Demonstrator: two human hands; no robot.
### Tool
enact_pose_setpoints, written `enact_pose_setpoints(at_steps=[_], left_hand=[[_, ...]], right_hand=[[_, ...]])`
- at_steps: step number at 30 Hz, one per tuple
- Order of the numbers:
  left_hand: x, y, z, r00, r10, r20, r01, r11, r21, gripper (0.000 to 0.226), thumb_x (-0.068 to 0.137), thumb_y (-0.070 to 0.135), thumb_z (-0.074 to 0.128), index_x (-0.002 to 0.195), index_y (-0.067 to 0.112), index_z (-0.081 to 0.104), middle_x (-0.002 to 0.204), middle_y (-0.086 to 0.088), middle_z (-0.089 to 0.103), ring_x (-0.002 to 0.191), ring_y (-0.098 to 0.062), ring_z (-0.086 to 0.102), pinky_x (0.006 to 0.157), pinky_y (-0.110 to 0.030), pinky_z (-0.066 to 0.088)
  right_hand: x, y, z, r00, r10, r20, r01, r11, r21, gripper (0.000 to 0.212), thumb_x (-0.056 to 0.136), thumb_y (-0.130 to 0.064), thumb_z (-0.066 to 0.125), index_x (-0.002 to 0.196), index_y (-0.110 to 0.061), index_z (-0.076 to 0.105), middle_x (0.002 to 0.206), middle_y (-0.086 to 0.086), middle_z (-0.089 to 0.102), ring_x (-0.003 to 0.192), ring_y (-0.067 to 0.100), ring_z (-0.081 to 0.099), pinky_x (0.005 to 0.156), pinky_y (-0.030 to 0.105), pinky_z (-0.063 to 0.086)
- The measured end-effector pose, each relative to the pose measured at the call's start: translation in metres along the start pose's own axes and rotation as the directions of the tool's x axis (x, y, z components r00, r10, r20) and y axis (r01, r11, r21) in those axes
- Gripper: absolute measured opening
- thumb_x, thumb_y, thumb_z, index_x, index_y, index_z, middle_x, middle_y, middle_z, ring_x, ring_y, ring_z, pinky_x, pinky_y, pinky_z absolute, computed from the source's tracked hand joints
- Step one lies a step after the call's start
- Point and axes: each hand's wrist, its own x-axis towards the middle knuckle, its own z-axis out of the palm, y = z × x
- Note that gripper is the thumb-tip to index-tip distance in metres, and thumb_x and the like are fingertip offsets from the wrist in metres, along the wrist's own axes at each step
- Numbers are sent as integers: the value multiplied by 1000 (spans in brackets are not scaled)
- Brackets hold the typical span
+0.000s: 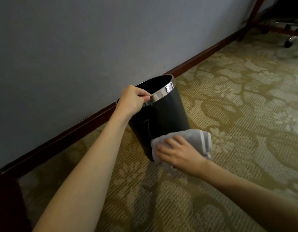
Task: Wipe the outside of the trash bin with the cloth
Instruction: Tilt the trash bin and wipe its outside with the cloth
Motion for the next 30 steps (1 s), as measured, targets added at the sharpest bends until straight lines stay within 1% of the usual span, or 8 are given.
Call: enact_pose_setpoints(at_steps=[5, 8, 11, 14, 16, 19, 24, 30], left_hand=[[2, -4, -4, 1000, 7, 0, -7, 1000, -1, 16, 88, 18, 64, 101, 18, 74, 95, -1, 71, 93, -15, 63, 78, -27, 44], [4, -7, -4, 1000, -2, 6, 2, 1000, -8, 16, 88, 19, 64, 100, 19, 74, 92, 1, 71, 86, -11, 61, 79, -28, 46], [4, -8, -4, 1000, 23, -15, -23, 1000, 2, 14, 87, 19, 65, 97, 19, 75, 87, 1, 71, 79, -9, 59, 76, -26, 45], [4, -9, -4, 999, 35, -25, -35, 999, -9, 13, 88, 17, 64, 90, 22, 76, 75, 9, 66, 71, -5, 57, 69, -24, 44], [5, -11, -6, 999, 41, -33, -42, 999, -29, 16, 88, 15, 64, 83, 26, 74, 69, 16, 62, 66, 1, 54, 62, -17, 38], [6, -17, -13, 999, 23, -32, -25, 998, -56, 14, 88, 15, 63, 88, 24, 75, 72, 16, 63, 66, 2, 54, 59, -11, 36], [11, -27, -19, 999, 3, -42, -6, 997, -81, 14, 89, 16, 62, 92, 22, 75, 72, 13, 64, 69, 0, 54, 69, -21, 41], [11, -26, -15, 999, 17, -36, -20, 996, -88, 13, 87, 15, 65, 87, 24, 75, 70, 14, 63, 70, -3, 55, 75, -25, 44]], right_hand=[[14, 34, -29, 963, 248, -104, -236, 965, 114, 41, 83, -23, 46, 121, -19, 59, 121, 3, 62, 103, 31, 57, 85, 47, 42], [24, 45, -43, 913, 374, -163, -336, 916, 219, 45, 74, -18, 54, 118, -14, 62, 114, 7, 65, 96, 35, 58, 78, 47, 44], [37, 60, -51, 817, 517, -255, -446, 847, 288, 44, 72, -7, 70, 115, -9, 65, 112, 11, 66, 93, 37, 57, 75, 48, 45], [48, 83, -53, 675, 681, -285, -577, 728, 371, 43, 74, -6, 72, 116, -11, 63, 110, 10, 64, 94, 35, 52, 76, 45, 42], [51, 99, -48, 609, 758, -236, -648, 646, 403, 44, 76, -5, 67, 119, -14, 60, 110, 9, 60, 95, 34, 48, 77, 46, 42], [48, 122, -34, 555, 831, -44, -743, 519, 423, 46, 79, -2, 60, 122, -19, 55, 115, 9, 54, 102, 33, 45, 84, 46, 42], [30, 120, -9, 375, 896, 236, -844, 225, 487, 31, 80, -2, 51, 107, -15, 57, 112, 14, 54, 103, 40, 49, 85, 48, 44], [-1, 92, 11, 163, 886, 434, -882, -66, 466, 34, 80, -9, 50, 113, -15, 58, 111, 15, 61, 101, 37, 57, 84, 48, 50]])
